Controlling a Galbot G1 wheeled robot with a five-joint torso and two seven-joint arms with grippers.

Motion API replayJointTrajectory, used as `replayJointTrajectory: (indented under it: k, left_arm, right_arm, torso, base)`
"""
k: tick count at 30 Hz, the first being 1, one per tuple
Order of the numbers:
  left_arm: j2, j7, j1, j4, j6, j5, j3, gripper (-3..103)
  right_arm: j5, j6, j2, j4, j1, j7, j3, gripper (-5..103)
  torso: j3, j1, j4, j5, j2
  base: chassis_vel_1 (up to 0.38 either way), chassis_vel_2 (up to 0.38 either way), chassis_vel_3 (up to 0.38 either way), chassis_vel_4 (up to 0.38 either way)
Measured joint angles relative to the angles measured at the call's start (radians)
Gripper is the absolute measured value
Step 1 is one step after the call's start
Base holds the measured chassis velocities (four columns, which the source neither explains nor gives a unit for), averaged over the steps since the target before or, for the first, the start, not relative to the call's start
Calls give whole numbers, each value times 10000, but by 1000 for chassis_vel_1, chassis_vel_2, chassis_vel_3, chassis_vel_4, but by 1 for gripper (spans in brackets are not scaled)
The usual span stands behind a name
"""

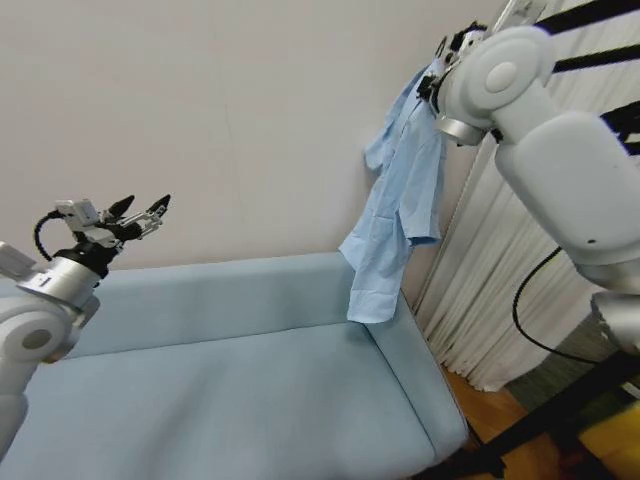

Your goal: Pick up the clothes from the sofa and hang them on the clothes hanger.

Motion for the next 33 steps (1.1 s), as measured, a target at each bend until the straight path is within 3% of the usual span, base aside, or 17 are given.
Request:
replayJointTrajectory:
  k: [8,13,18,23,33]
  left_arm:
    - [-145,261,-29,263,-142,93,93,100]
    - [-173,414,16,359,-232,59,12,100]
    - [-145,577,155,420,-305,26,-109,100]
    - [-131,693,90,605,-387,38,-37,100]
    - [-148,934,-10,821,-469,116,217,100]
  right_arm:
    - [-1362,248,1292,-2072,603,704,-583,2]
    - [-2782,575,2324,-3847,670,1014,-504,2]
    - [-3490,662,2535,-4728,547,941,-202,2]
    - [-4414,629,2199,-5029,134,436,110,2]
    - [-5606,569,2237,-5967,-92,-285,850,2]
  torso:
    - [0,0,1,-2,0]
    - [1,1,5,-3,0]
    - [-1,0,0,-2,0]
    - [-1,0,-3,4,0]
    - [-1,-1,-1,1,0]
  base:
    - [0,0,0,0]
    - [0,0,0,0]
    - [0,0,0,0]
    - [0,0,0,0]
    - [0,0,0,0]
